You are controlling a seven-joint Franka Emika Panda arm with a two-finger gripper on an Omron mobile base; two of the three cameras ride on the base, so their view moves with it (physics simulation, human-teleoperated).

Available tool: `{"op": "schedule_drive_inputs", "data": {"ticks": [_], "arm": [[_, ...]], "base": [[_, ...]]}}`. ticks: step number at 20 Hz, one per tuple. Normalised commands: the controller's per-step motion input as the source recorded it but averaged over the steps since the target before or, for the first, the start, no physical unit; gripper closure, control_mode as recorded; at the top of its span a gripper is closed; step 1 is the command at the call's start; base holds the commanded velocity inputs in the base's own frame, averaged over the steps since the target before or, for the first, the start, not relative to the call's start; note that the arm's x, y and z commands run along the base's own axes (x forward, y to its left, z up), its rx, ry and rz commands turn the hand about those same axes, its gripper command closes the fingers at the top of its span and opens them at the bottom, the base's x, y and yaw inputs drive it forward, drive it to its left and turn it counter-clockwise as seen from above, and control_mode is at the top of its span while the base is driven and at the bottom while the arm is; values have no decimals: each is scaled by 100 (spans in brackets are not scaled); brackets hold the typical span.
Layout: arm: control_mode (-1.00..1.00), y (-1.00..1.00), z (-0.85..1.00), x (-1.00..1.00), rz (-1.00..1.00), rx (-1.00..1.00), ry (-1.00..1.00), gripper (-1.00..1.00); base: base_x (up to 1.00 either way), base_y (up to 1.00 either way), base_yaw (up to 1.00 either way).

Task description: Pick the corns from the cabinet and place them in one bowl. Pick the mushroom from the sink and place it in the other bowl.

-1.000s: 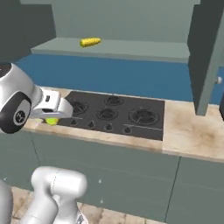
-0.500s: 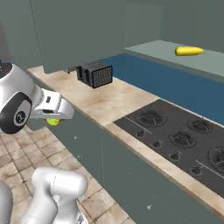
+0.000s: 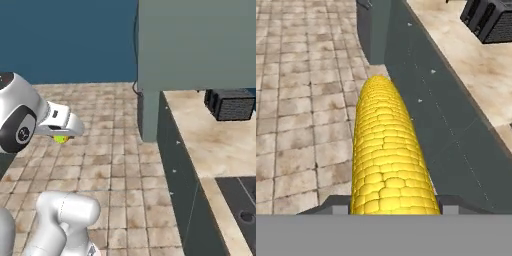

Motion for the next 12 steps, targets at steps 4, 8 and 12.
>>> {"op": "schedule_drive_inputs", "data": {"ticks": [4,8,12], "arm": [[100,0,0,0,0,0,0,100],[100,0,0,0,0,0,0,100],[100,0,0,0,0,0,0,100]], "base": [[0,0,100],[0,0,100],[0,0,100]]}}
